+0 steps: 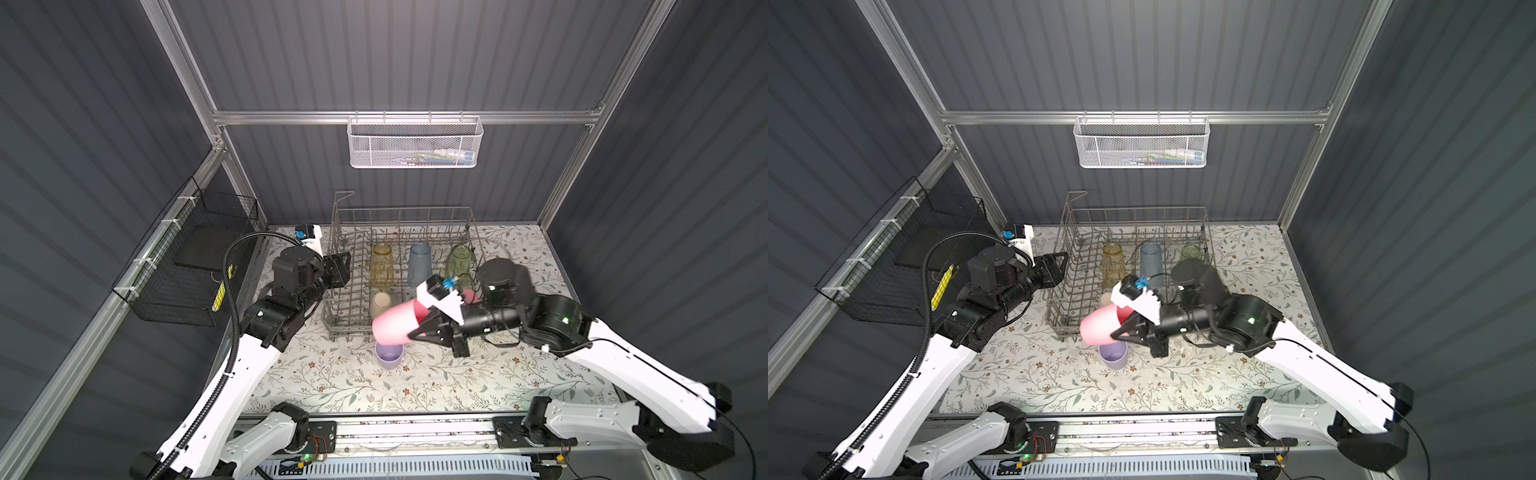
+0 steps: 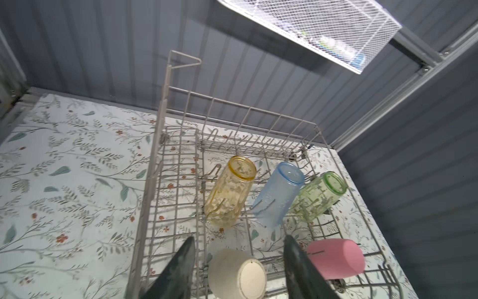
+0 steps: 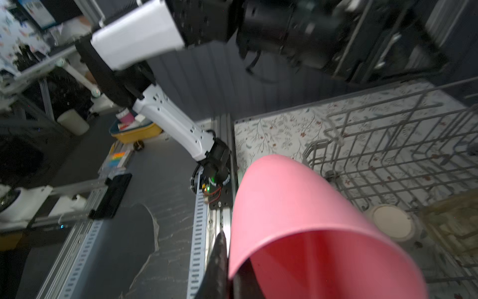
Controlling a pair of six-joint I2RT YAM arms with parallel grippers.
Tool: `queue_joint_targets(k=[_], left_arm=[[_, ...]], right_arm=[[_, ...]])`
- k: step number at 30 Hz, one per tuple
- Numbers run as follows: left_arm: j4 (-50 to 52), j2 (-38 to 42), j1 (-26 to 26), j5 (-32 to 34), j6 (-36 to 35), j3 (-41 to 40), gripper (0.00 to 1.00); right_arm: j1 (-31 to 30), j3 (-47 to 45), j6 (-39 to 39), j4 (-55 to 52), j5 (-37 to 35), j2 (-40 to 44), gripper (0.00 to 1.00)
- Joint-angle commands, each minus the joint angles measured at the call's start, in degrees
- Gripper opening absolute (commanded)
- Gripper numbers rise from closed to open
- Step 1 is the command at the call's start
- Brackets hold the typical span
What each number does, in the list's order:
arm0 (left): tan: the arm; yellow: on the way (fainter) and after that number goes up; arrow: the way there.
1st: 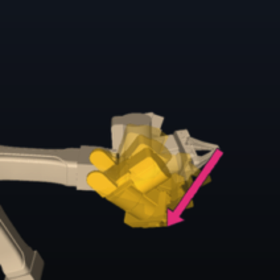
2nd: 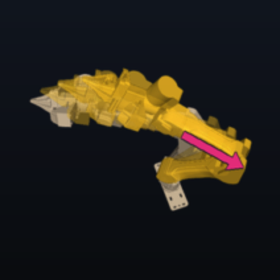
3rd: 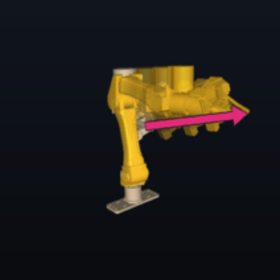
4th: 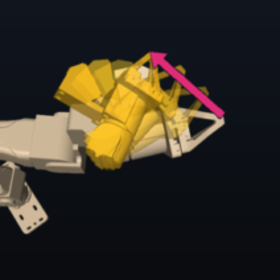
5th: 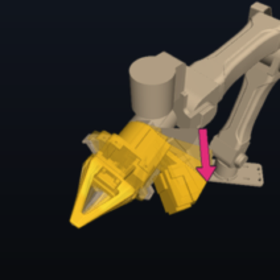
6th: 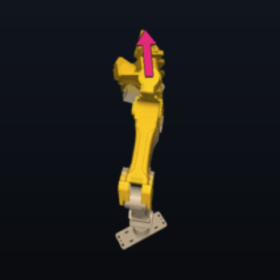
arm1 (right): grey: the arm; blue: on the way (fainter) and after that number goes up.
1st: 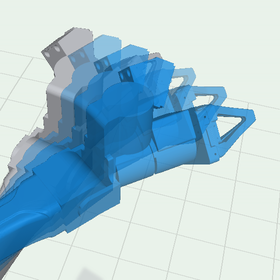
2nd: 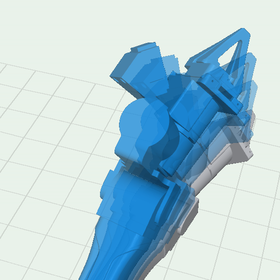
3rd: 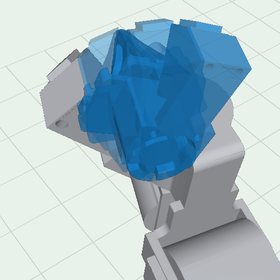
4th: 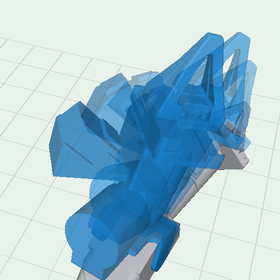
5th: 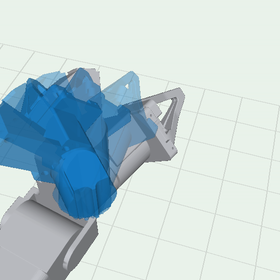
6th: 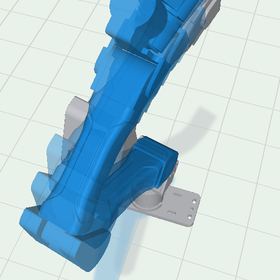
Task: Load cups into a dish rack
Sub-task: Pick up the cup from the bottom-center of the table.
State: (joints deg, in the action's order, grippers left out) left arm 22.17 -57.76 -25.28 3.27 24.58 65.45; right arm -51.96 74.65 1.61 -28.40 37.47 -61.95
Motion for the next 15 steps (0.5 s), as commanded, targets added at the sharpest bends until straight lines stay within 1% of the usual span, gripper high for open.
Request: queue_joint_targets(k=[1, 4, 6, 8, 9, 15], left_arm=[[-6.8, -0.2, 0.3, -11.2, -1.9, -1.5, 0.56], [-12.0, -1.5, 0.3, -20.7, -1.4, -2.6, 0.58], [-15.7, -2.6, 0.3, -28.6, -0.9, -3.4, 0.6], [-19.1, -3.5, 0.3, -34.2, 0.1, -4.0, 0.66], [-20.6, -4.0, 0.3, -36.2, 0.5, -4.3, 0.69], [-26.0, -4.3, 0.3, -42.4, 1.5, -6.0, 0.86]], right_arm=[[6.7, -3.9, 14.9, 14.9, 7.3, 1.6, 0.0], [13.1, -6.6, 23.9, 22.1, 10.5, 1.2, 0.0], [15.6, -9.8, 30.6, 29.8, 12.8, 0.9, 0.0], [17.2, -11.3, 35.1, 34.5, 14.2, 0.1, 0.0], [17.9, -11.7, 36.9, 35.7, 14.7, -0.4, 0.0], [21.8, -15.6, 43.5, 43.1, 15.6, -0.4, 0.0]])
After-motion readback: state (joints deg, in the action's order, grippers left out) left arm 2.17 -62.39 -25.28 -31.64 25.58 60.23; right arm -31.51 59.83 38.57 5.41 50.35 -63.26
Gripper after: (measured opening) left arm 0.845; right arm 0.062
